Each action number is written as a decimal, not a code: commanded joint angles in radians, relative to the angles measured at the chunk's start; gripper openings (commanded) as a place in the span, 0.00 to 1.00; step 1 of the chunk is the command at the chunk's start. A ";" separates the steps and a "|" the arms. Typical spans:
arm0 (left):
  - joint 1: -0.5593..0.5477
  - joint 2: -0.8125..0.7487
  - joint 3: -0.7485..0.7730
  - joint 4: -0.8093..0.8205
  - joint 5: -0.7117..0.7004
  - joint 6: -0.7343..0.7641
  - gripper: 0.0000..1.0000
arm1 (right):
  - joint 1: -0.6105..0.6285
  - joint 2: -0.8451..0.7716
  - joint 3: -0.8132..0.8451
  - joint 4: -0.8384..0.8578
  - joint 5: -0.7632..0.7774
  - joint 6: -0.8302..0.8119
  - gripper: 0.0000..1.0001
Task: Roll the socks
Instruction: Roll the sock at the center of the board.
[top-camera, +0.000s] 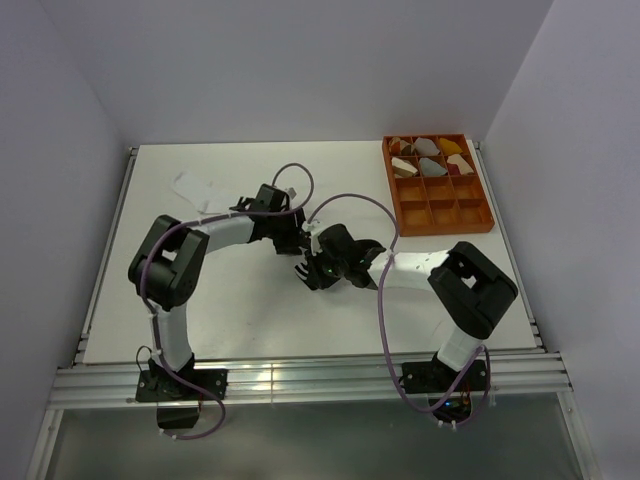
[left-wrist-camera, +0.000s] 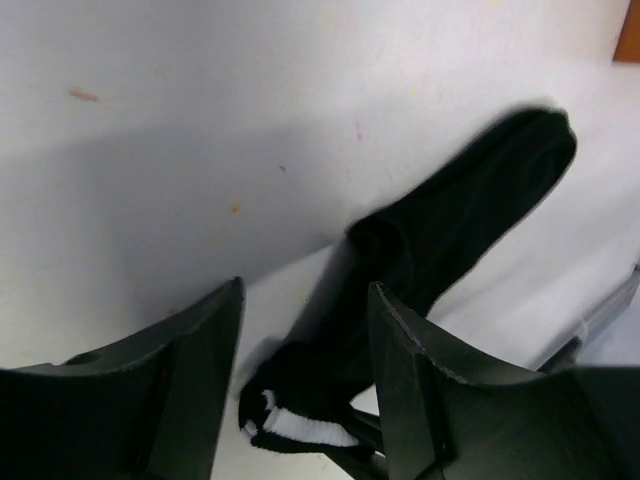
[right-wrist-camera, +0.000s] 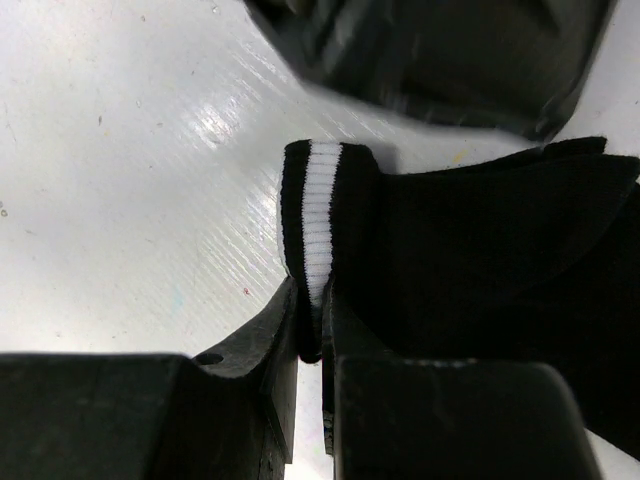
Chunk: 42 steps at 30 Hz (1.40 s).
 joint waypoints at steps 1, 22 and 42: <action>0.000 0.061 0.072 -0.110 0.131 0.140 0.59 | -0.002 0.007 0.004 -0.016 -0.007 -0.010 0.00; -0.043 0.245 0.184 -0.245 0.191 0.298 0.45 | 0.007 0.005 0.000 -0.002 0.015 -0.029 0.00; 0.083 0.104 -0.010 -0.025 0.007 0.089 0.00 | -0.011 0.019 0.010 -0.021 0.003 -0.013 0.00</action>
